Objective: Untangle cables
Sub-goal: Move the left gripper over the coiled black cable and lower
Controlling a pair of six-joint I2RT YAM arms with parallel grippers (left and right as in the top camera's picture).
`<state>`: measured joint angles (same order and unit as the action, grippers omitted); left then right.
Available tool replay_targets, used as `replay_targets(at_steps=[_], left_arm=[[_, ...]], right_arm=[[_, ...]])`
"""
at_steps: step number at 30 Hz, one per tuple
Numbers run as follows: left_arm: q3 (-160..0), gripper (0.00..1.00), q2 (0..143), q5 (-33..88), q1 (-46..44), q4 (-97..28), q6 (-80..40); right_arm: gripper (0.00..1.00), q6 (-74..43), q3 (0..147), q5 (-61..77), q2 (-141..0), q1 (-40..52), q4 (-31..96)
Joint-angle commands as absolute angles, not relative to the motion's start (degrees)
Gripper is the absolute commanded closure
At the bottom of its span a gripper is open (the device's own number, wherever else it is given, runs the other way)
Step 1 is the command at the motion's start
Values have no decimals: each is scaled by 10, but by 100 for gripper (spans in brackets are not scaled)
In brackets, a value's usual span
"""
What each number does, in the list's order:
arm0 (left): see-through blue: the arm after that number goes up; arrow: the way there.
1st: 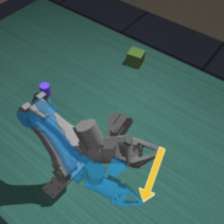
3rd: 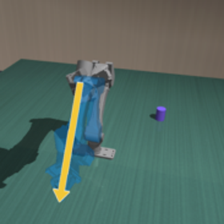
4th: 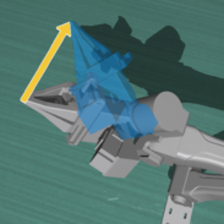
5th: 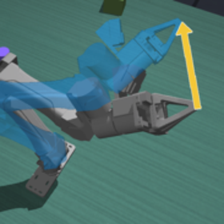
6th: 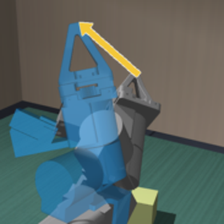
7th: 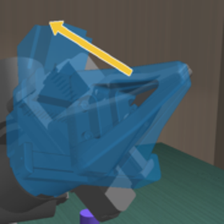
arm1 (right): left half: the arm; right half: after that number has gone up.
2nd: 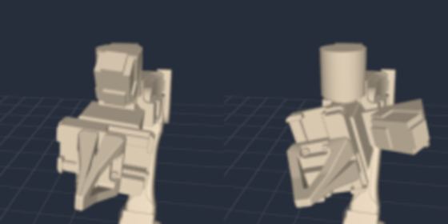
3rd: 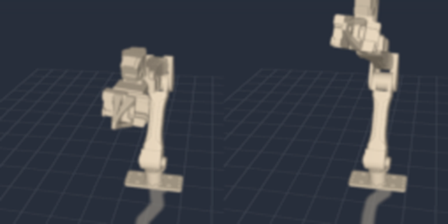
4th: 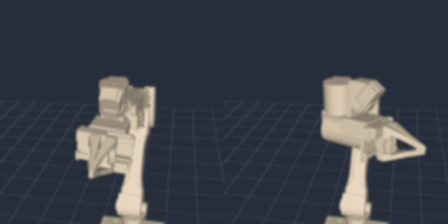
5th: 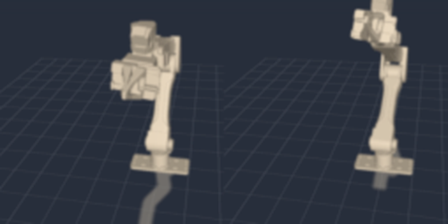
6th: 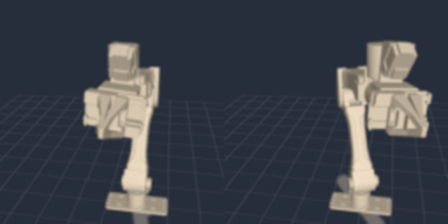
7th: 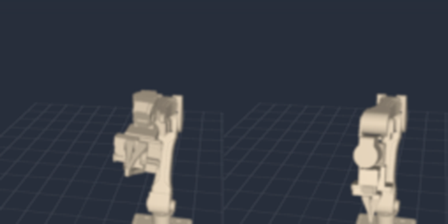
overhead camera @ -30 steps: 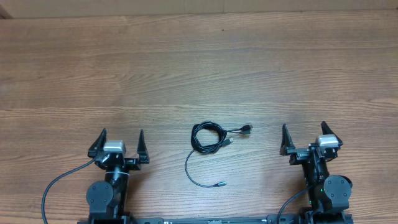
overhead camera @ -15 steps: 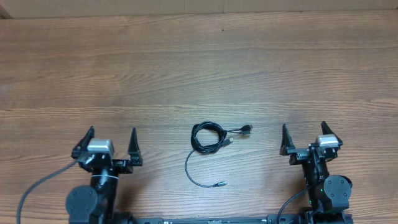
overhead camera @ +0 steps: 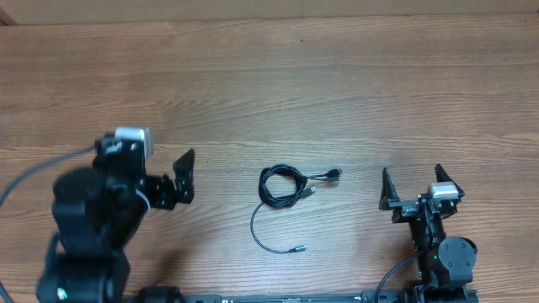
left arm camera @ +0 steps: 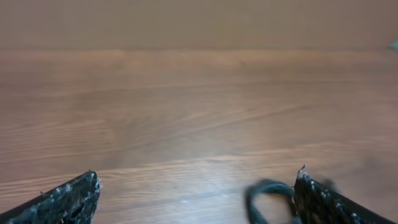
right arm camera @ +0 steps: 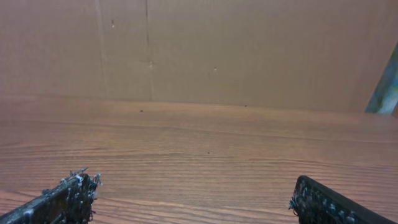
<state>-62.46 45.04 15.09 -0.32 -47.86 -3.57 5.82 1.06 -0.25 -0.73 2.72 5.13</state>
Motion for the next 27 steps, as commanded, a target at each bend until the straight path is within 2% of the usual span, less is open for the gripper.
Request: replay_targets(at_steps=[1,7,9,13,15,17,20,23,27], left_arm=[[-701,0,512,279,0,-507,-59],[-724,0,578,474,0,-482,-88],[-724,0,599,474,0,-478,-88],[-724,0,645,480,-3,-444,-189],[-724,6,668,468,-10,-454,-193],[-724,14,693,432,-21,-482,-197],[-724,27,730,312,-55,-542,-264],[-724,32,763,207,-108,-582,-325],[-724,32,802,101,-196,-587,-389]], right_arm=[[0,59,4,-3,-2,28,48],[0,59,4,-3,-2,28,48],[0,59,4,-3,-2,28,48],[0,59,4,-3,-2,28,48],[0,59,4,-3,-2,28,48],[0,59,4,-3,-2,28,48],[0,59,4,-3,-2,28,48],[0,59,4,-3,-2,28,48],[0,59,4,-3,-2,28,48]])
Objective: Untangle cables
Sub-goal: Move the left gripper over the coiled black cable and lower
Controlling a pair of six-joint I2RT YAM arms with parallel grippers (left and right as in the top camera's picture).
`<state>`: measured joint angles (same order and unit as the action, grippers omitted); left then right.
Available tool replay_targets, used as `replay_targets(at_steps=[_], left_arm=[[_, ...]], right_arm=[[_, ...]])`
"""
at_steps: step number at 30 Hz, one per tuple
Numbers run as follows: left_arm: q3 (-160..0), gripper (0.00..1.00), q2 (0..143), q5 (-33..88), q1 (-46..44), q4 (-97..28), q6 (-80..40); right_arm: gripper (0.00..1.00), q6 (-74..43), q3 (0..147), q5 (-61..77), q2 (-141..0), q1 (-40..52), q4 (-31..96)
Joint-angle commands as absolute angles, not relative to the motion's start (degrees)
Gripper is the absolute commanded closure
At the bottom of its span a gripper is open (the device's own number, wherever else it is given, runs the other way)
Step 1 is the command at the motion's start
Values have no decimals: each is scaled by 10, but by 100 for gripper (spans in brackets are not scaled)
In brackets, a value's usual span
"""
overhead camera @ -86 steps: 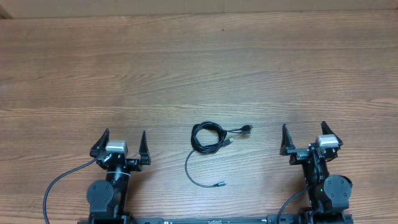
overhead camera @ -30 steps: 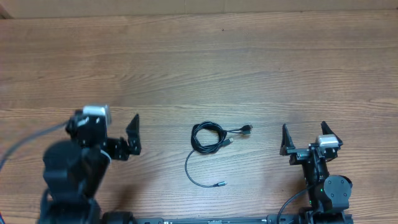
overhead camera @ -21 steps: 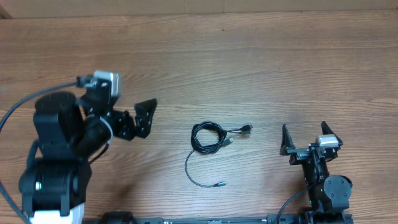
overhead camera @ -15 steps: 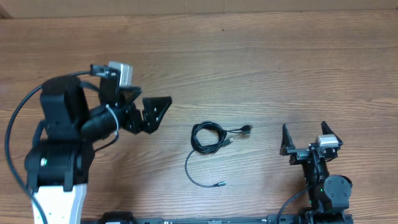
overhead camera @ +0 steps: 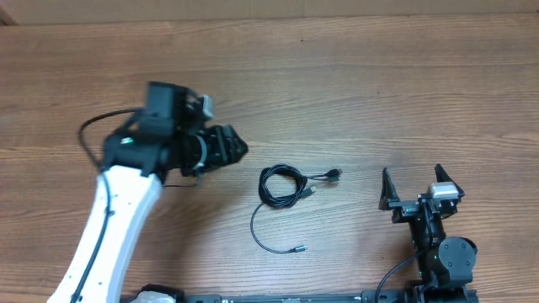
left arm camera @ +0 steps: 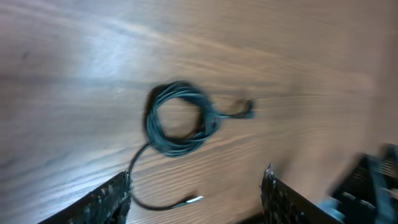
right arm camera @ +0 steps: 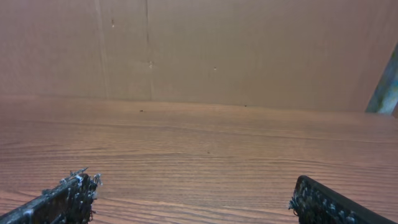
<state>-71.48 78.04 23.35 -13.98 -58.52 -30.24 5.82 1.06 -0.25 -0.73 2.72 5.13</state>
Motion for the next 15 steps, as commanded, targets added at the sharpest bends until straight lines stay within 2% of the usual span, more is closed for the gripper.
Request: replay_targets(at_steps=[1,9,15], left_arm=[[-724,31,810,77,-213,-587,-409],[-724,33,921,-60,-338,-597,-639],[-724,39,1025,-56,-353,-537,-695]], right_arm=[[0,59,4,-3,-2,28,48],[0,59,4,-3,-2,28,48],[0,59,4,-3,-2,28,48]])
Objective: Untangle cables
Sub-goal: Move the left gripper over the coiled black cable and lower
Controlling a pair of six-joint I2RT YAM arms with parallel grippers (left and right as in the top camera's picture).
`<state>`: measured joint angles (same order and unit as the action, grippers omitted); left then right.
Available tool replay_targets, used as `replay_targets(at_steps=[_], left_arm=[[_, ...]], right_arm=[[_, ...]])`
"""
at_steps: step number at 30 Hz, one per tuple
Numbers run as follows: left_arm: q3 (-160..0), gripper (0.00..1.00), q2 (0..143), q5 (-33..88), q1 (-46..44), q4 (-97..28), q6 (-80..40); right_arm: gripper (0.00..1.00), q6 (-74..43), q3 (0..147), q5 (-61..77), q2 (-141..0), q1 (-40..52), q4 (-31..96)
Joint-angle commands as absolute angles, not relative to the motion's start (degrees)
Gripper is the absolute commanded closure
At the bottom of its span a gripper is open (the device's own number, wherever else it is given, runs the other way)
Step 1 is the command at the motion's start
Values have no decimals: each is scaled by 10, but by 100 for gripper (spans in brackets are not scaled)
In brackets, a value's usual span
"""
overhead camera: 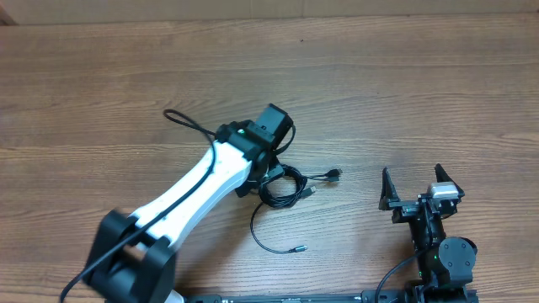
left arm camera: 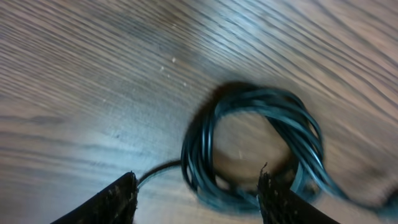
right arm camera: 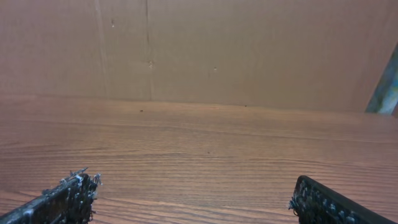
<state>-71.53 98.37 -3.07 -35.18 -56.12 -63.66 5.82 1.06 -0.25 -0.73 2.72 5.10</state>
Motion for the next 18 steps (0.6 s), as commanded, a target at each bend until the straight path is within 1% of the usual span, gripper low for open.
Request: replay_targets(at_steps=[1,4,6,10,14,18], left_arm=[[-724,39,1035,-51,-353,-528,-695],[-724,43,1064,-39,-353,-508,-695],[-724,48,1077,-28,-353,-507,-695],[-724,48,1091,-21,-353,-507,-693],[-722,53,1094,-21,-353,-507,-692],[-717,53,1094,-30,-354,-507,-692]], right_arm=[[0,59,4,-3,-2,28,48],[0,59,4,-3,-2,28,48],[0,59,4,-3,-2,28,48],[0,59,4,-3,-2,28,48],[0,59,4,-3,-2,28,48],[0,59,4,-3,-2,28,48]])
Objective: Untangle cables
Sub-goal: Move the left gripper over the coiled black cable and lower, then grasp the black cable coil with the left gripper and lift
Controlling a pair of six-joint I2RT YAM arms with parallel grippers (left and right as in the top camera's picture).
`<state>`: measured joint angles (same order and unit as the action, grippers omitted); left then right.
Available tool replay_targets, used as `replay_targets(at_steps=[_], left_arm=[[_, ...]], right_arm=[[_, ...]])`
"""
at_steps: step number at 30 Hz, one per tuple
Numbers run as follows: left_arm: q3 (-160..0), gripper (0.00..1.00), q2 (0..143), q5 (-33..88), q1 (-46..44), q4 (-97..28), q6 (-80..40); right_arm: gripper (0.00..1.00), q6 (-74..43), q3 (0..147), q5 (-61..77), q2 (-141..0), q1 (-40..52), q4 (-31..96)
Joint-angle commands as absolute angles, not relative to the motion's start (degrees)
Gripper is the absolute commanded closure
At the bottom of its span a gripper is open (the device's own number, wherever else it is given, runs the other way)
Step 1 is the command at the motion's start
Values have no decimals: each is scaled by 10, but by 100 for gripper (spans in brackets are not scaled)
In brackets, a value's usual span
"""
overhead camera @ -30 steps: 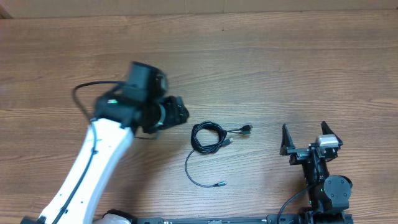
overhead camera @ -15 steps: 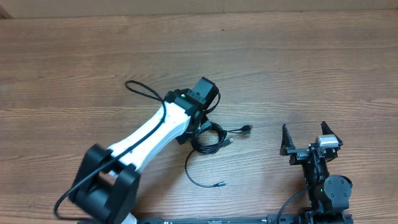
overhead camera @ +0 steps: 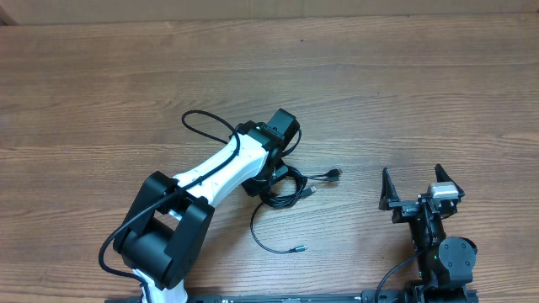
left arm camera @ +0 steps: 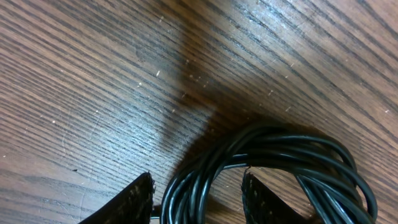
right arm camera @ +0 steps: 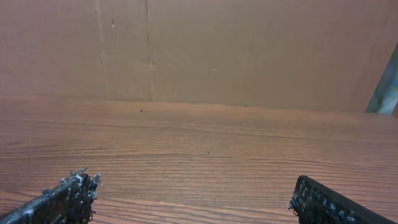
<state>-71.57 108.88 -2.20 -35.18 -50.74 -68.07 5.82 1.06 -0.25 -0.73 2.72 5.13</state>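
A thin black cable lies on the wooden table, wound into a small coil with two plug ends to its right and a loose tail curving toward the front. My left gripper is down at the coil's left side. In the left wrist view its open fingers straddle the coil's strands, one finger outside the loop and one inside. My right gripper rests open at the front right, with nothing between its fingertips.
The left arm's own black supply cable loops over the table behind the white arm link. A brown cardboard wall stands beyond the table's far edge.
My left gripper has come down closer onto the coil's left side; its fingers now straddle the strands and stand a little closer together. The right arm and the cable have not moved.
My left gripper was open at the front left, far from the cable. Then it was raised and nearer, looking down on the coil. Then it hovered just over the coil, and now it is lowered around the coil's left strands. The right gripper stayed still.
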Motion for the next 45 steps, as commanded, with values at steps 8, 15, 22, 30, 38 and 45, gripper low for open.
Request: replay_targets(at_steps=[8,15,22,30,38,45], left_arm=[[-696,70,1094,-34,-357,-485,-694],[-695,81,1094,-36,-357,-486,-694],[-695,95,1094,-40,-357,-486,-695],[-713,96,1083,-66,-350,-526,-694],[-858,96,1008,-105,-302,-699,-691],[-891,96,950,-41,-296,-716,-671]], right_arm=[[0,59,4,-3,-2,28,48],[0,59,4,-3,-2,28,48],[0,59,4,-3,-2,28,48],[0,59,4,-3,-2,28,48],[0,59,4,-3,-2,28,48],[0,59,4,-3,-2,28,48]])
